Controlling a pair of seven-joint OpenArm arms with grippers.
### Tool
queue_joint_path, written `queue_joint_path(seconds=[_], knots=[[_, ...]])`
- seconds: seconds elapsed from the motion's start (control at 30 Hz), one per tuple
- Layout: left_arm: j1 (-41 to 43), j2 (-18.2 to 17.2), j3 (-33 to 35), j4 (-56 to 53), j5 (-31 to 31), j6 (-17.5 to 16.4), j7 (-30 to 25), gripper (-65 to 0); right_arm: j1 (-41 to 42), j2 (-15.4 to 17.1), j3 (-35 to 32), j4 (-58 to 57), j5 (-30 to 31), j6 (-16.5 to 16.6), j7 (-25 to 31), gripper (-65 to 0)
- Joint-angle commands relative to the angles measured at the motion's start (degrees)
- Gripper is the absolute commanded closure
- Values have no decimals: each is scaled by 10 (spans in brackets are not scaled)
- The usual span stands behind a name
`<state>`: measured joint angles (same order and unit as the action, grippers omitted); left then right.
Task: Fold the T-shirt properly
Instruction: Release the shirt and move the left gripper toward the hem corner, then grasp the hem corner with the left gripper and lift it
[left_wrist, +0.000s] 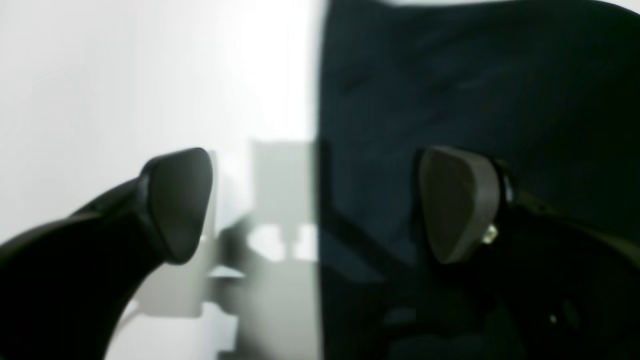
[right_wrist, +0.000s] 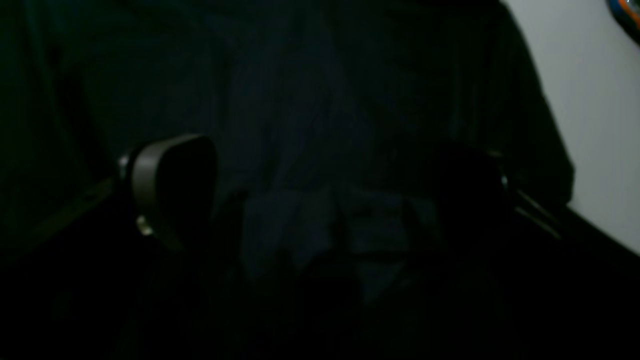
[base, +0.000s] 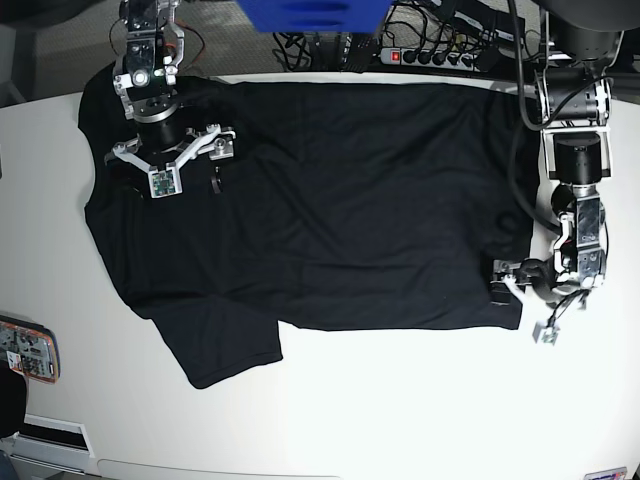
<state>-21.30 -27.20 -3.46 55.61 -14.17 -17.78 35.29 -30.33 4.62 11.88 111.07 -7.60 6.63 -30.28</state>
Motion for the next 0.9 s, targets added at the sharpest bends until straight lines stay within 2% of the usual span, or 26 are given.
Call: queue_joint_path(seconds=[0.0, 0.2, 0.47, 0.5, 0.63, 0.87], knots=[[-14, -11, 6, 9, 1, 4, -7, -650, 3, 2, 1, 15, 1, -3, 14, -650], [-13, -9, 32, 48, 0, 4, -5, -650, 2, 2, 1, 15, 2, -3, 14, -650], [1, -9, 27, 93, 1, 9, -5, -650, 7, 2, 1, 14, 2, -3, 14, -650], [1, -11, 27, 93, 1, 13, -5, -650, 7, 2, 1, 14, 2, -3, 14, -650], [1, -11, 7, 94, 1, 79, -9, -650, 2, 2, 1, 14, 2, -3, 14, -650], [1, -12, -15, 95, -5, 81, -10, -650, -14, 2, 2, 15, 2, -3, 14, -650]])
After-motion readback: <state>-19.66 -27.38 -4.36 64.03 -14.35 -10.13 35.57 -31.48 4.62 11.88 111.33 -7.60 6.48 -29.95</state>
